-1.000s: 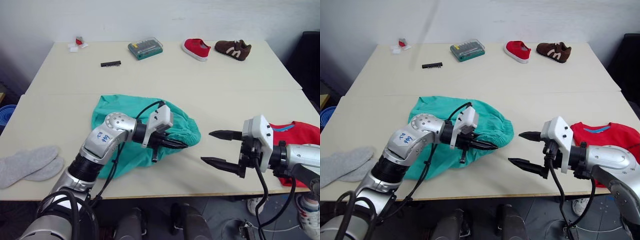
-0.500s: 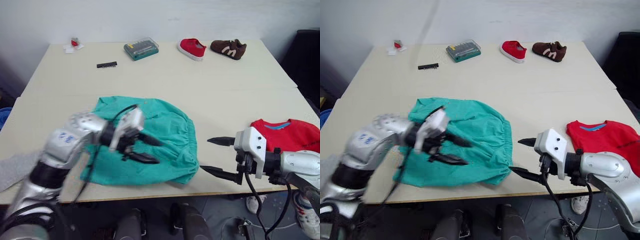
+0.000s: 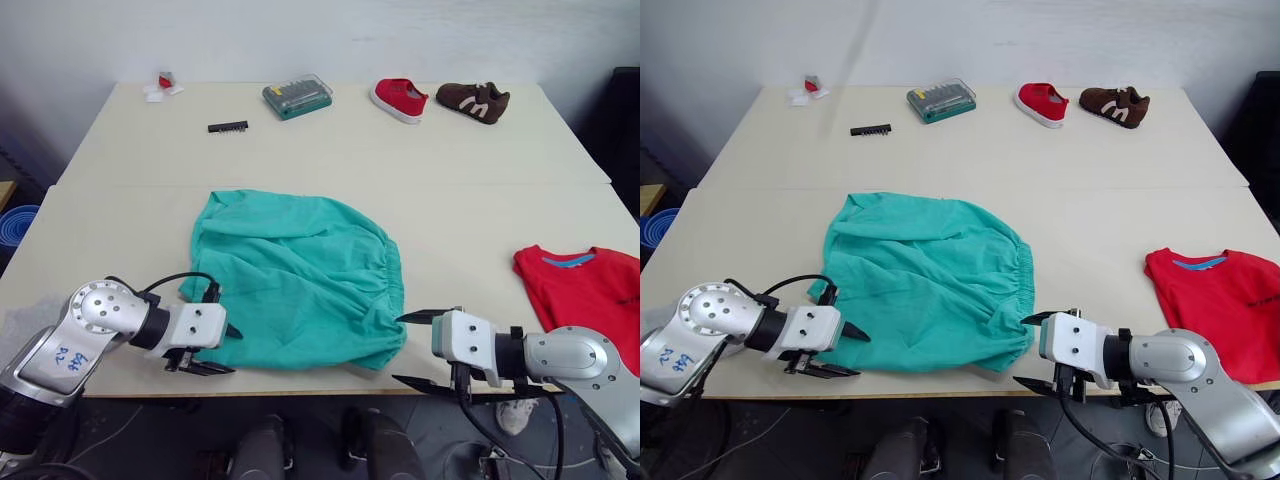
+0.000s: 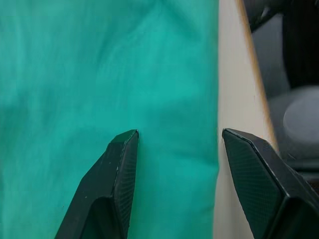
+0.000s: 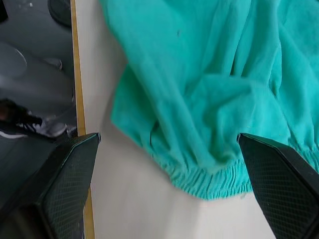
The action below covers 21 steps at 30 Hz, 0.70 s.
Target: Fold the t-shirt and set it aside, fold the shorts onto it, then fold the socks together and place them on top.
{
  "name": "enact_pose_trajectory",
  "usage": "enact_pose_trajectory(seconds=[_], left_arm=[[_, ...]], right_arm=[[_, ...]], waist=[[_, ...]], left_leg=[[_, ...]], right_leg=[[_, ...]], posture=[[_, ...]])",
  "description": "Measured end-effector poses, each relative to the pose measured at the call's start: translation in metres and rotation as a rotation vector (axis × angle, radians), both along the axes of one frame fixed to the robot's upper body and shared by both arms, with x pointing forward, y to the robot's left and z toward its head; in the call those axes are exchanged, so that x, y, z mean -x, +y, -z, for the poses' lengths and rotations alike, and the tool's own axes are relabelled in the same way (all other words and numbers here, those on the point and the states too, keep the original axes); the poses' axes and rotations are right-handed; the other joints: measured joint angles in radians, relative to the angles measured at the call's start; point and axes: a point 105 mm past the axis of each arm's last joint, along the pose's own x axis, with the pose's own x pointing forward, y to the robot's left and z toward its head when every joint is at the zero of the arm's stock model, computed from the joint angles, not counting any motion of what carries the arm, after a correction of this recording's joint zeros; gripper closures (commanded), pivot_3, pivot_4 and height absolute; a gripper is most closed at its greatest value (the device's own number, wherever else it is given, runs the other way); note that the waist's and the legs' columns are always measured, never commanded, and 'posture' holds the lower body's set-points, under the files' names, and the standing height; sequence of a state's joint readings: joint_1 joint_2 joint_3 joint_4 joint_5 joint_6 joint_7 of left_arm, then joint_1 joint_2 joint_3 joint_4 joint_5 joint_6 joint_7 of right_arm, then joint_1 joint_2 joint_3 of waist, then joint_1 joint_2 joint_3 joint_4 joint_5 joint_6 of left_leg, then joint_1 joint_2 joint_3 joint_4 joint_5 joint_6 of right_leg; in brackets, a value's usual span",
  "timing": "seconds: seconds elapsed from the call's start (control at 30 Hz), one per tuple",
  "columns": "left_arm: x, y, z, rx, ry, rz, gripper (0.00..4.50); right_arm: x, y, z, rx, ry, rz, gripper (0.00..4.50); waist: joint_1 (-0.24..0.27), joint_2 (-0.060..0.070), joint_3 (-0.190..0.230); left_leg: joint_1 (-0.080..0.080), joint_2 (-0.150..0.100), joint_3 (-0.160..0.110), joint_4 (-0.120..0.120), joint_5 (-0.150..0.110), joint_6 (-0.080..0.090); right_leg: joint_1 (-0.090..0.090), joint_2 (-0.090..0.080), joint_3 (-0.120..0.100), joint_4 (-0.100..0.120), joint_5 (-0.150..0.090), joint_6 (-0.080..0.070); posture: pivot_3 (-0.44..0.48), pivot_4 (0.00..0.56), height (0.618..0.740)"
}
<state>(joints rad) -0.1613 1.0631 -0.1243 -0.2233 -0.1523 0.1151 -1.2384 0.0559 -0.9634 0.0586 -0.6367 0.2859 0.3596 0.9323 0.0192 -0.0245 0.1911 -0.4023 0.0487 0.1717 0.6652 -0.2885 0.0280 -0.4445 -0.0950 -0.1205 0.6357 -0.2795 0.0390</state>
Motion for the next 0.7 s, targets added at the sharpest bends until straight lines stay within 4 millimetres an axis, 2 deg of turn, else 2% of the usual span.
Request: enact_pose_trajectory(seconds=[0.27,0.33,0.43,0.6,0.63,0.7], left_arm=[[-0.001,0.01,0.002,0.016,-0.039,-0.036,1.69],[0.0,0.012,0.002,0.01,-0.052,-0.028,2.09],[0.003,0.013,0.004,0.007,-0.05,-0.022,2.87],[0.003,0.017,0.006,0.004,-0.048,-0.034,4.35],[0.001,0.019,0.006,0.004,-0.051,-0.042,4.5],[0.0,0.021,0.006,0.003,-0.052,-0.051,4.5]], right_arm=[[-0.011,0.008,0.017,-0.01,-0.068,-0.001,0.0],[-0.016,0.01,0.017,-0.016,-0.107,0.006,0.0],[-0.02,0.008,0.025,0.009,-0.13,0.001,0.62],[-0.027,0.013,0.027,-0.032,-0.157,0.014,2.32],[-0.029,0.013,0.025,-0.036,-0.169,0.011,2.73],[-0.031,0.014,0.023,-0.039,-0.181,0.005,3.43]], waist=[[-0.005,0.001,-0.001],[-0.009,0.002,-0.001],[-0.016,0.003,-0.002],[-0.018,0.004,-0.002],[-0.019,0.004,-0.002],[-0.02,0.004,-0.002]], left_leg=[[0.002,0.001,0.0,0.0,0.0,0.001],[0.002,0.001,0.0,0.0,0.0,0.0],[0.003,0.001,0.001,-0.001,0.0,0.0],[0.006,0.0,0.001,-0.001,0.0,0.001],[0.006,0.0,0.001,-0.001,-0.001,0.0],[0.01,0.001,0.002,-0.002,-0.002,-0.002]], right_leg=[[0.0,0.0,0.0,0.002,0.0,-0.001],[0.0,0.0,0.0,0.003,-0.001,-0.001],[0.0,0.001,0.0,0.003,-0.001,-0.001],[0.001,0.0,0.001,0.006,-0.001,-0.002],[0.002,0.0,0.001,0.006,-0.001,-0.003],[0.004,0.0,0.001,0.007,-0.002,-0.004]], posture=[[0.0,0.15,0.74],[0.0,0.15,0.74],[0.0,0.15,0.74],[0.0,0.15,0.74],[0.0,0.15,0.74],[0.0,0.15,0.74]])
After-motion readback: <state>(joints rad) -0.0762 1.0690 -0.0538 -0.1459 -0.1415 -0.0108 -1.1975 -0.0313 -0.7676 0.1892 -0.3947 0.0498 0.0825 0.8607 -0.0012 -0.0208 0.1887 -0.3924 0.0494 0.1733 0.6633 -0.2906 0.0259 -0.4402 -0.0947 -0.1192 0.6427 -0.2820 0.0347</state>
